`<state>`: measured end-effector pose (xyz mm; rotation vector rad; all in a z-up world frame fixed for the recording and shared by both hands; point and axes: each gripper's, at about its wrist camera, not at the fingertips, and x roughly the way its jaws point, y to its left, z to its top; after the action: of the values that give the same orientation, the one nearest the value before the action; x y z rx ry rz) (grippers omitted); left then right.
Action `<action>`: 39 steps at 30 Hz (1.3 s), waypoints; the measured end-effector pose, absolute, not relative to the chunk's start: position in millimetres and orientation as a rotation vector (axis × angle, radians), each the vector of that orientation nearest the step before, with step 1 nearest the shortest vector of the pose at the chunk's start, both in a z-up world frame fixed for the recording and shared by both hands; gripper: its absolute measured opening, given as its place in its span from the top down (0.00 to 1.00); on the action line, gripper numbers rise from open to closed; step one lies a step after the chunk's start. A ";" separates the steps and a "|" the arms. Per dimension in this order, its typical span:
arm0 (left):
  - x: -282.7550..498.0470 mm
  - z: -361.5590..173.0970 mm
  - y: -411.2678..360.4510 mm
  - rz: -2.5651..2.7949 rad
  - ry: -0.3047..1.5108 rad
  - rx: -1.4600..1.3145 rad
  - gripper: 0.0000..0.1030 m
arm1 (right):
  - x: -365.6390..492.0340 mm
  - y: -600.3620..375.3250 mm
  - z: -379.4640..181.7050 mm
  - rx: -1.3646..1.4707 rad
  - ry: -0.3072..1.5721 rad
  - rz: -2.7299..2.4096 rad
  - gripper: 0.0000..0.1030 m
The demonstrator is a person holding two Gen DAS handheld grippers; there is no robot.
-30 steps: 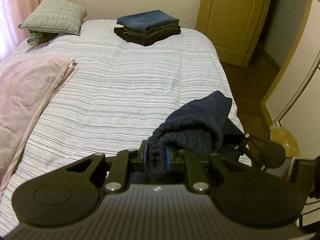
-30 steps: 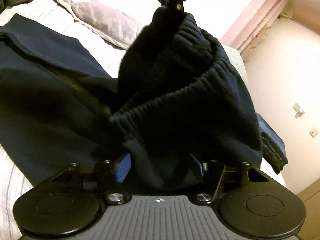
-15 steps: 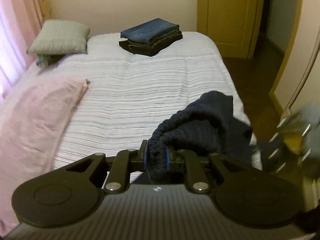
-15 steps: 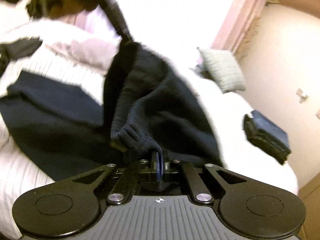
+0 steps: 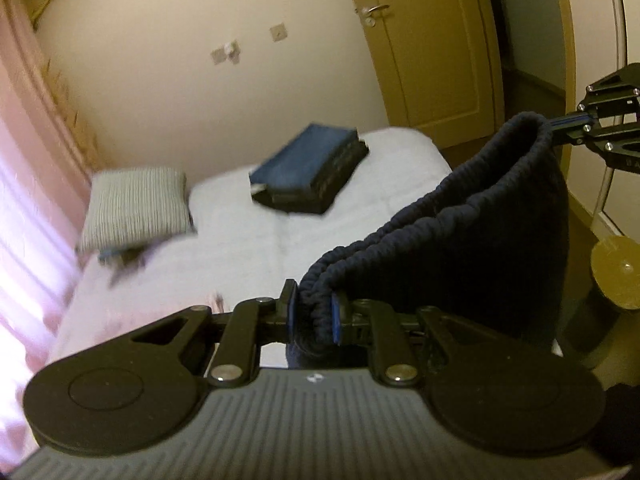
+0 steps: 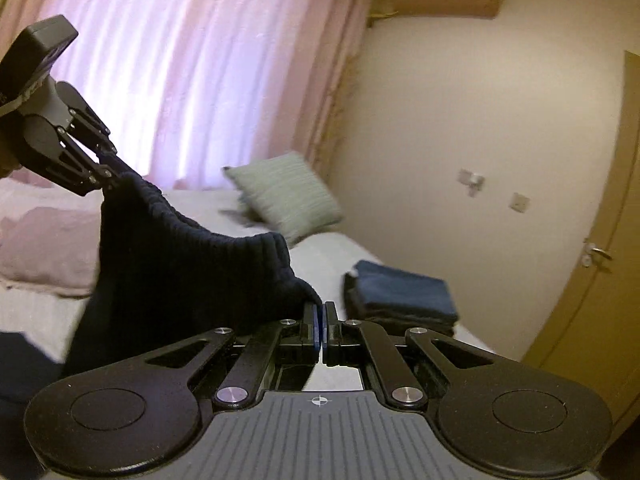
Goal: Fold clothes
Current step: 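Lay the sweatpants flat on the bed and open both grippers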
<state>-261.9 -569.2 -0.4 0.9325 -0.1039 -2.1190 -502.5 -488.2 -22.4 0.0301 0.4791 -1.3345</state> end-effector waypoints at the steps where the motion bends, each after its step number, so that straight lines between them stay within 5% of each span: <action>1: -272.7 4.4 -579.4 -2.123 -0.127 0.940 0.87 | -510.7 -498.1 -21.4 0.045 0.475 -1.344 1.00; 5: -323.3 2.3 -634.2 -2.140 -0.154 0.994 0.87 | -545.5 -539.7 -25.6 0.129 0.464 -1.357 1.00; 23: -554.4 -171.2 -949.8 -2.100 0.076 1.322 0.87 | -739.0 -809.5 -164.5 0.466 0.612 -1.262 1.00; 31: -567.0 -249.9 -1024.4 -1.998 0.241 1.385 0.86 | -741.0 -874.4 -243.2 0.582 0.707 -1.215 1.00; 36: -545.1 -257.8 -1024.7 -1.975 0.337 1.321 0.67 | -751.9 -873.7 -267.2 0.705 0.792 -1.238 1.00; 39: -502.5 -245.1 -1000.1 -1.911 0.389 1.270 0.64 | -753.1 -862.6 -264.7 0.709 0.807 -1.214 1.00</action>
<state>-502.6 -1000.1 -245.1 1.2696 0.3890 -1.9109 -753.1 -862.6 -264.7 0.7094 0.8067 -1.2140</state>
